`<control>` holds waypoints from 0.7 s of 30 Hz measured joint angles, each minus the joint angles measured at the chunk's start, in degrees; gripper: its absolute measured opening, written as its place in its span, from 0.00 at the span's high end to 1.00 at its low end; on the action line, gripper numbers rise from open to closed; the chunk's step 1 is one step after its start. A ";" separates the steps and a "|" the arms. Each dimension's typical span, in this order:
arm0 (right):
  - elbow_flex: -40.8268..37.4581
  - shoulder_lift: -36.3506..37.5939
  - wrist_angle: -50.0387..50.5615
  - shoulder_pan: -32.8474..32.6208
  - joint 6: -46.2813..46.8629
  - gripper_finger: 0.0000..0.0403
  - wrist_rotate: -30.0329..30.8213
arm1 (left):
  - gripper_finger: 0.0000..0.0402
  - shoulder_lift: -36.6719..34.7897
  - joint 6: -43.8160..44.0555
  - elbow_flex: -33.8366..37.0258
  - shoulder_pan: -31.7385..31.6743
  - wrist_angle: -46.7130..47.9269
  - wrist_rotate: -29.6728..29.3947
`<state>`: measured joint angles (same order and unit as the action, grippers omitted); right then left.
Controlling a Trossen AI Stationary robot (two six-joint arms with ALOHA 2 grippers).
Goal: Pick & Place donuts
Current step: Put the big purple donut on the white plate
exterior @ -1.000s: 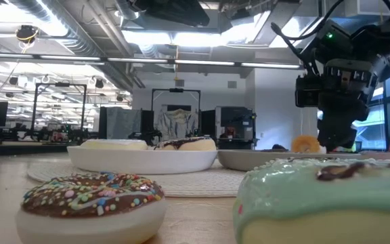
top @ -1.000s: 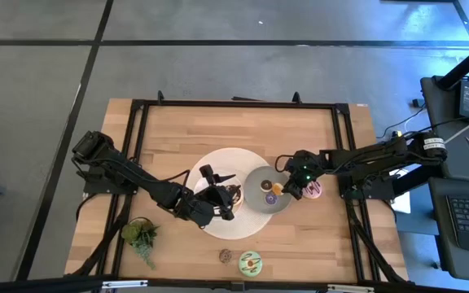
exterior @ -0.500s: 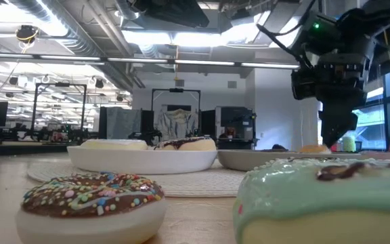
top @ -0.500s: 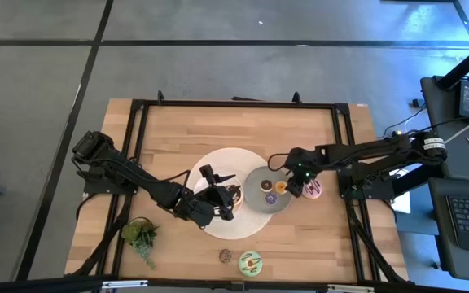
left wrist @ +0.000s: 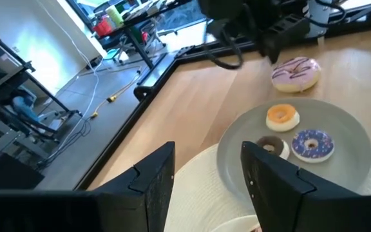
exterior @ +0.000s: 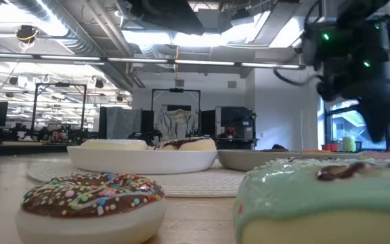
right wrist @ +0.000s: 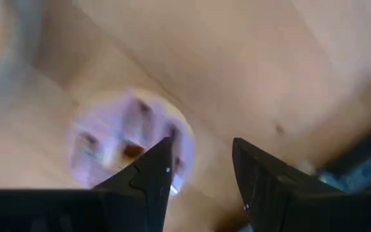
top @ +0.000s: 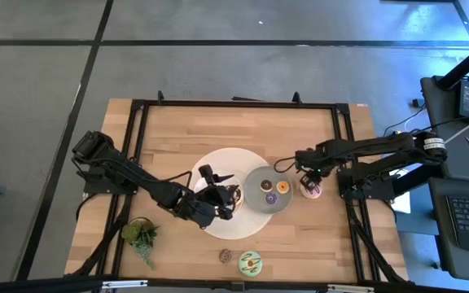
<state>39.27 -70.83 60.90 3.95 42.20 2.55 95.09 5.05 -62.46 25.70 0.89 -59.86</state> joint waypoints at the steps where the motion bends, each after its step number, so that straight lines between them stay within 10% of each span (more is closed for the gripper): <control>1: -1.04 0.00 0.44 0.00 1.00 0.60 -0.65 | 0.57 0.00 0.15 0.01 -0.15 0.23 0.03; 21: -5.27 1.27 -5.44 0.00 2.77 0.60 -4.14 | 0.56 0.02 1.81 0.01 -1.87 1.14 4.08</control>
<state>34.00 -69.56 55.46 3.95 44.97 -1.58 95.11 6.86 -62.46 23.83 2.03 -55.78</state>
